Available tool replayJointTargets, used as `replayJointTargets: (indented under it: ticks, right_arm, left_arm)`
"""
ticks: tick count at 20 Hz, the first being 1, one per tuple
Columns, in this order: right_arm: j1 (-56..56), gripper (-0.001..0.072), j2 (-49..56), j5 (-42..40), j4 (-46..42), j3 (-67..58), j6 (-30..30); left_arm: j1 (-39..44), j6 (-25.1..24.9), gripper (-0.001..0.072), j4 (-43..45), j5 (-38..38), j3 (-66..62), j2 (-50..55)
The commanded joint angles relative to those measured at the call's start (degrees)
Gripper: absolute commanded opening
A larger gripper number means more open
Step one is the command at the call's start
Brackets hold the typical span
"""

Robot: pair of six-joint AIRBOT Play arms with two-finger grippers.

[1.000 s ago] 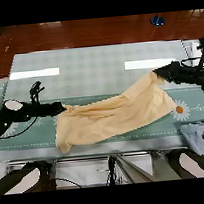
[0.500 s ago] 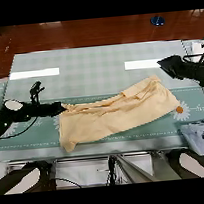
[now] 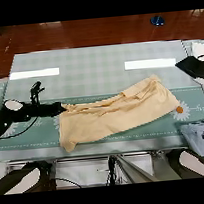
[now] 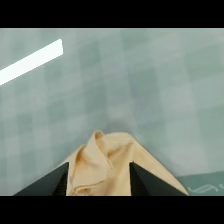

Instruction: Fold the shirts.

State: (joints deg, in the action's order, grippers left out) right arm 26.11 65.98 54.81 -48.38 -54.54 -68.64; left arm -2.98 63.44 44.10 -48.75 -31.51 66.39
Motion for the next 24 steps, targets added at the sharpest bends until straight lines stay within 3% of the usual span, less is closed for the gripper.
replayJointTargets:
  ticks: [1, 9, 21, 22, 23, 24]
  right_arm:
    - [0.57, 0.0455, 5.14, 4.79, -3.8, -0.61, -1.66]
    - [0.57, 0.0454, 15.52, 6.21, 7.56, -0.61, 1.31]
    - [-4.81, 0.0429, 16.96, 6.71, 8.66, -0.61, 2.67]
    - [-6.51, 0.0399, 17.57, 5.25, 8.59, -0.61, 2.71]
    - [-7.72, 0.0275, 17.81, 3.61, 8.72, -0.61, 2.69]
    - [-8.41, 0.0096, 17.81, 2.36, 9.38, -0.61, 2.69]
  left_arm:
    - [0.02, 0.0, 0.0024, 0.02, 0.07, -0.02, 0.02]
    - [0.02, 0.0, 0.0024, 0.02, 0.26, -0.02, 0.02]
    - [0.02, 0.02, 0.0024, 0.02, 0.22, -0.02, 0.02]
    - [0.02, 0.02, 0.0024, 0.02, 0.2, -0.02, 0.02]
    - [0.02, 0.02, 0.0024, 0.02, 0.07, -0.02, 0.02]
    - [0.02, 0.02, 0.0024, 0.02, 0.0, -0.02, 0.02]
